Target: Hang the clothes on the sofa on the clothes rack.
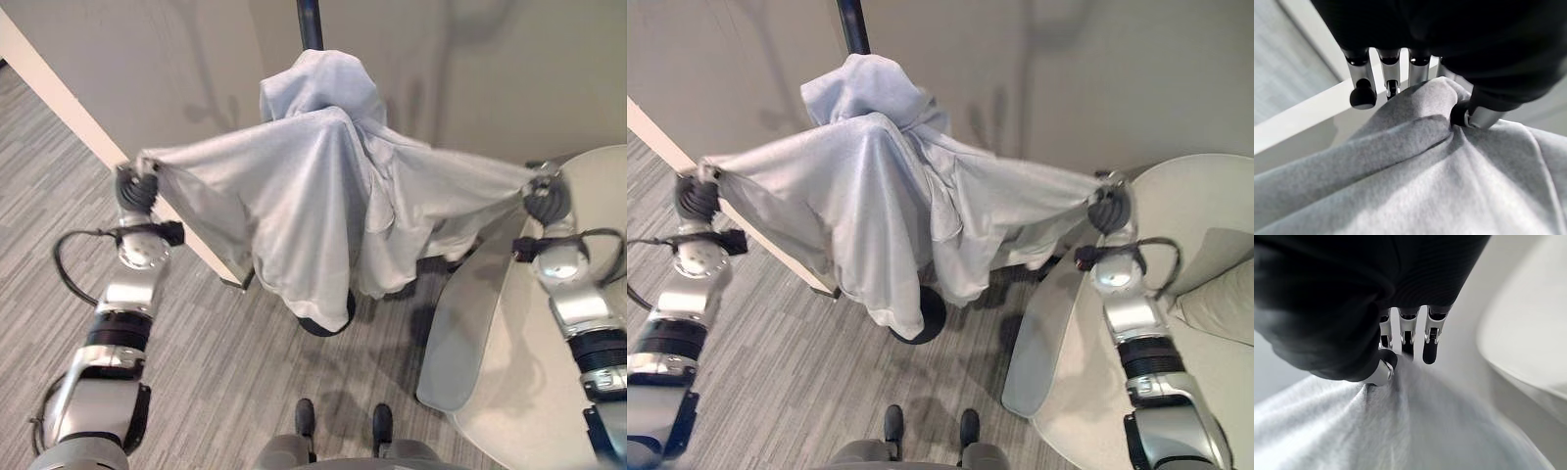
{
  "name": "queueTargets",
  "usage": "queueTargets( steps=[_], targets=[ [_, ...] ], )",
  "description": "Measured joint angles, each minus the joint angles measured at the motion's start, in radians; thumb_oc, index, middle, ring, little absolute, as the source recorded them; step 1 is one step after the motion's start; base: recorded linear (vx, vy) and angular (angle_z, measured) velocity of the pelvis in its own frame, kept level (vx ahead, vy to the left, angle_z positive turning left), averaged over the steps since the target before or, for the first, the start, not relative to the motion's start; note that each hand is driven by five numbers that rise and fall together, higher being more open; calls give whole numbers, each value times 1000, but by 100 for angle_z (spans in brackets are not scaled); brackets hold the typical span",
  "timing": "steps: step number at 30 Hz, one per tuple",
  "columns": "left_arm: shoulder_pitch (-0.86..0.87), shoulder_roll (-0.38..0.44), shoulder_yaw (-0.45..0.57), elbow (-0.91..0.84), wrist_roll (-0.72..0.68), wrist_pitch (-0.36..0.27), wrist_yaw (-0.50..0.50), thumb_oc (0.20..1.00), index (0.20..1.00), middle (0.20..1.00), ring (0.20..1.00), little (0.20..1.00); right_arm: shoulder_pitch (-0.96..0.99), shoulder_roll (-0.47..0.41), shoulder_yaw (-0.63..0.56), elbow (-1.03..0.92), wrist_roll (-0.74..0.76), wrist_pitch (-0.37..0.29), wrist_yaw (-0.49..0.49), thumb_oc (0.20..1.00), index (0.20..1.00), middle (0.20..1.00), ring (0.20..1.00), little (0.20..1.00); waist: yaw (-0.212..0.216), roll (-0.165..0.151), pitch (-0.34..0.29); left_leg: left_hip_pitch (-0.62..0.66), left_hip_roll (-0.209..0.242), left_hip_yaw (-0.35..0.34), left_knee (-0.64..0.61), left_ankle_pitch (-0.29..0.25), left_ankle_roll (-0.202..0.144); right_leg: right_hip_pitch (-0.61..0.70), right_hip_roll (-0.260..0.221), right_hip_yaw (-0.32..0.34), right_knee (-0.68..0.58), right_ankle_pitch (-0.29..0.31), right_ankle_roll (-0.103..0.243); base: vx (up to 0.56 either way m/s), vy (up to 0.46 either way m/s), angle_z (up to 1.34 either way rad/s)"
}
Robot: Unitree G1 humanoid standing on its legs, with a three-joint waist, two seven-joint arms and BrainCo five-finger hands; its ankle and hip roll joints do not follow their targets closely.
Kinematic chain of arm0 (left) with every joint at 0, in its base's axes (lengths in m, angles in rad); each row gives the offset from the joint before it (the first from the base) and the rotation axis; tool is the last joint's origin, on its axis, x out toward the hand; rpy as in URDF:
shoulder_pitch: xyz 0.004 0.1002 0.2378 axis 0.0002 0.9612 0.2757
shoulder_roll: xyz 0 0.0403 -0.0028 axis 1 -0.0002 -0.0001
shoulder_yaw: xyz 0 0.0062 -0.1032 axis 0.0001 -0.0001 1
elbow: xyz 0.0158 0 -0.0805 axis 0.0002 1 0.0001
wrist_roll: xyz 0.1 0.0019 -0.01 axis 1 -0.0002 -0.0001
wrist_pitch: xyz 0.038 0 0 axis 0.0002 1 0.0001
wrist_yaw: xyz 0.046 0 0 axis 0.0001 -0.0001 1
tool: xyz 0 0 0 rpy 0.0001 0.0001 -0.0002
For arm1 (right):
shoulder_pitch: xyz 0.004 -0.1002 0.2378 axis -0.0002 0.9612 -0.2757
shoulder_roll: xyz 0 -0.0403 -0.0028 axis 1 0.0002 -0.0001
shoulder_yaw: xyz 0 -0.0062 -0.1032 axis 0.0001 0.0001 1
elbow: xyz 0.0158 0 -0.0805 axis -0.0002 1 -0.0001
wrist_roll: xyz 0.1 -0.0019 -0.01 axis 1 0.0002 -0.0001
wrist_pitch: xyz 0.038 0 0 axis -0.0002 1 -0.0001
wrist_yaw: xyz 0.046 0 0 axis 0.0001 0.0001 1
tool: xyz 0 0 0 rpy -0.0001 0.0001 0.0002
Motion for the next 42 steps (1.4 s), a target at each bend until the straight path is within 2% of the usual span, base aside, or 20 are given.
queueTargets(
  steps=[3,7,8,9,10,12,13,16,18,20,24,26,34,35,38,42],
  targets=[
    [28,-24,0,-31,0,2,-3,200,200,200,200,200,23,23,17,3,-3,0,13,200,200,200,200,200,0,1,0,6,1,-1,0,0,0,6,1,-1,0,0,0,12,-2,0],
    [27,-14,1,-30,0,2,-4,200,200,200,200,200,21,18,21,2,-3,-1,15,200,200,200,200,200,-1,2,0,10,5,-2,0,0,0,11,3,-1,-5,3,2,13,2,1],
    [29,-16,1,-31,0,2,-3,200,200,200,200,200,22,21,21,2,-3,-1,15,338,338,338,338,338,-1,2,1,11,6,-2,0,0,0,11,3,-1,-5,4,3,76,20,2],
    [112,-89,27,-103,1,-6,-6,1000,1000,1000,1000,1000,95,95,-13,-6,-13,-20,17,1000,1000,1000,1000,1000,-1,6,-1,23,5,-2,-1,-2,3,23,2,-1,-5,3,4,65,18,3],
    [197,-149,25,-174,4,-7,-18,1000,1000,1000,1000,1000,174,151,-21,-5,-13,-25,28,1000,1000,1000,1000,1000,0,12,-4,36,0,-2,-1,-4,5,39,0,-5,-5,0,1,27,11,8],
    [252,-189,16,-200,4,6,-43,1000,1000,1000,1000,1000,254,179,6,7,-11,1,56,1000,1000,1000,1000,1000,1,25,-3,34,-1,-5,0,-4,5,38,-2,-12,-5,0,0,2,0,7],
    [227,-178,27,-170,4,13,-44,1000,1000,1000,1000,1000,246,151,22,15,-11,17,67,1000,1000,1000,1000,1000,0,38,-6,30,0,-5,0,-1,9,34,-2,-15,-1,5,0,0,0,0],
    [195,-141,31,-178,5,9,-49,1000,1000,1000,1000,1000,210,84,7,12,-11,5,66,1000,1000,1000,1000,1000,-4,52,-17,32,1,-4,-1,-1,10,35,-1,-13,-5,7,3,0,0,0],
    [408,-227,87,-349,5,-11,-105,1000,1000,1000,1000,1000,384,90,-94,-62,-14,-26,113,1000,1000,1000,1000,1000,-3,59,-38,51,-4,-1,0,-1,10,54,-5,-13,-5,5,5,-13,-5,-3],
    [487,-236,112,-316,4,0,-124,1000,1000,1000,1000,1000,467,86,-136,-46,-20,-16,125,1000,1000,1000,1000,1000,-3,59,-38,66,-2,-2,0,-1,11,68,-3,-13,0,3,3,-32,-8,-4],
    [494,-233,109,-284,7,6,-161,1000,1000,1000,1000,1000,480,86,-138,-45,-39,-3,144,1000,1000,1000,1000,1000,-11,58,-42,63,3,-1,-2,-3,12,64,1,-12,-4,4,2,-19,-1,-1],
    [499,-233,107,-282,8,6,-176,1000,1000,1000,1000,1000,489,93,-138,-44,-42,-3,153,1000,1000,1000,1000,1000,-15,58,-70,45,3,2,-7,-10,13,44,0,-3,-5,-2,4,-58,-2,-5],
    [657,-282,101,-240,0,5,-274,1000,1000,1000,1000,1000,684,185,-190,-38,-23,-25,221,1000,1000,1000,1000,1000,-36,67,-100,47,-1,8,-7,-8,21,37,-4,-1,-2,2,9,-17,-1,-1],
    [693,-292,106,-204,0,6,-291,1000,1000,1000,1000,1000,711,219,-240,-36,-23,-24,218,1000,1000,1000,1000,1000,-43,71,-102,49,-1,19,-7,-10,22,36,-4,2,-3,3,6,-13,10,-14],
    [752,-323,105,-124,-8,26,-321,1000,1000,1000,1000,1000,770,224,-274,-4,-41,-7,202,1000,1000,1000,1000,1000,-74,73,-101,51,0,28,-6,-13,25,39,-5,9,0,3,5,-9,5,-10],
    [731,-330,105,-107,-39,32,-330,1000,1000,1000,1000,1000,761,221,-288,5,-42,-1,192,1000,1000,1000,1000,1000,-78,75,-102,53,0,28,-7,-15,25,41,-5,12,-5,-1,14,-32,0,-2]
  ],
)
